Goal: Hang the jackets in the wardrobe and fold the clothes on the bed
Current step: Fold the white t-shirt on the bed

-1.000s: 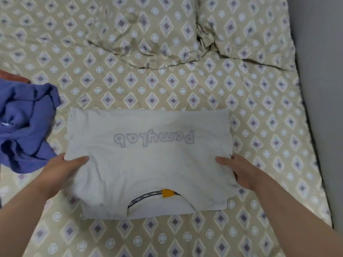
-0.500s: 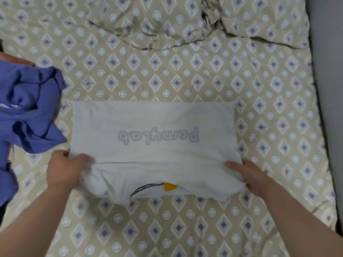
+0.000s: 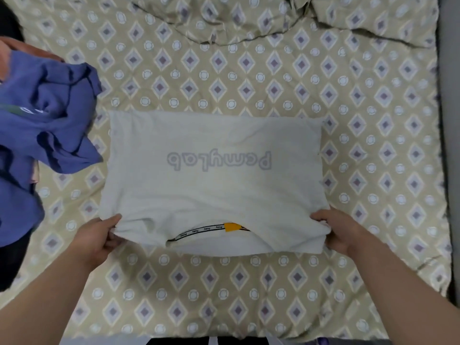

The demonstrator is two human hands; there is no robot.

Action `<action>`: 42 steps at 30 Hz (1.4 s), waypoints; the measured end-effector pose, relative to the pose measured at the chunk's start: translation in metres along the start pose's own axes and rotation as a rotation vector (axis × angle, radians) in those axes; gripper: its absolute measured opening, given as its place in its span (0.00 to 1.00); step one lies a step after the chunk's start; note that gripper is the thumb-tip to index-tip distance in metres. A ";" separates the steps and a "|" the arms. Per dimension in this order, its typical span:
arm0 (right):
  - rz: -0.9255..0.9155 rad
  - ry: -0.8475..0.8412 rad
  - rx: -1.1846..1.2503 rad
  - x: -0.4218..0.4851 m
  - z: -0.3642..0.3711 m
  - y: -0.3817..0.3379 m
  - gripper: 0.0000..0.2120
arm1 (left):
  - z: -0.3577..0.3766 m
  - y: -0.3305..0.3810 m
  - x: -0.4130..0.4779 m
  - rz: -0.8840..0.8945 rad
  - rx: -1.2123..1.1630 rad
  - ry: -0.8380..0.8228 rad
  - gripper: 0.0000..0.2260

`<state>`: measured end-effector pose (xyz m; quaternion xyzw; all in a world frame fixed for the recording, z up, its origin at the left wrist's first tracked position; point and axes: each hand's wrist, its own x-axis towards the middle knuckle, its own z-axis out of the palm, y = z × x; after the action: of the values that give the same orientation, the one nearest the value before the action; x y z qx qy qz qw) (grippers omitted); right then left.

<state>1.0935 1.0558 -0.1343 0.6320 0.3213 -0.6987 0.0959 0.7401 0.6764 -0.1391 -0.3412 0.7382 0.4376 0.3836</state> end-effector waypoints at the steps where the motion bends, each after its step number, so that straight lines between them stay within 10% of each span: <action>1: -0.015 0.045 -0.095 0.000 0.002 -0.002 0.16 | 0.004 0.002 -0.005 0.079 0.158 0.094 0.10; 5: -0.138 0.186 -0.265 0.000 0.008 -0.007 0.19 | 0.053 0.009 -0.021 0.722 0.773 0.623 0.15; 8: -0.226 0.174 -0.096 -0.008 0.015 -0.004 0.13 | 0.126 0.003 -0.042 1.403 0.995 0.132 0.17; 11: -0.241 0.033 0.069 -0.017 0.020 0.001 0.21 | 0.197 -0.001 -0.054 1.355 1.212 -0.309 0.36; 18: -0.273 -0.162 0.153 -0.037 0.040 -0.006 0.33 | 0.256 0.011 -0.059 1.141 1.594 -0.372 0.47; 24: -0.540 -0.274 -0.248 -0.065 0.097 -0.035 0.46 | 0.271 0.055 -0.102 0.865 0.750 -0.574 0.32; 27: -0.546 -0.298 -0.428 -0.072 0.137 -0.032 0.48 | 0.302 0.072 -0.132 0.954 0.866 -0.598 0.38; 30: -0.545 -0.279 -0.531 -0.074 0.165 -0.020 0.43 | 0.322 0.074 -0.139 1.058 1.149 -0.487 0.27; 34: -0.511 -0.218 -0.497 -0.070 0.194 -0.005 0.38 | 0.291 0.097 -0.106 1.032 0.962 -0.372 0.05; 42: -0.448 -0.305 -0.440 -0.068 0.318 0.028 0.08 | 0.142 0.163 -0.022 0.793 0.625 -0.233 0.05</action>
<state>0.8604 0.8343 -0.0813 0.3984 0.5769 -0.7027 0.1208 0.6513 0.8717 -0.1030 0.1469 0.8585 0.3432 0.3515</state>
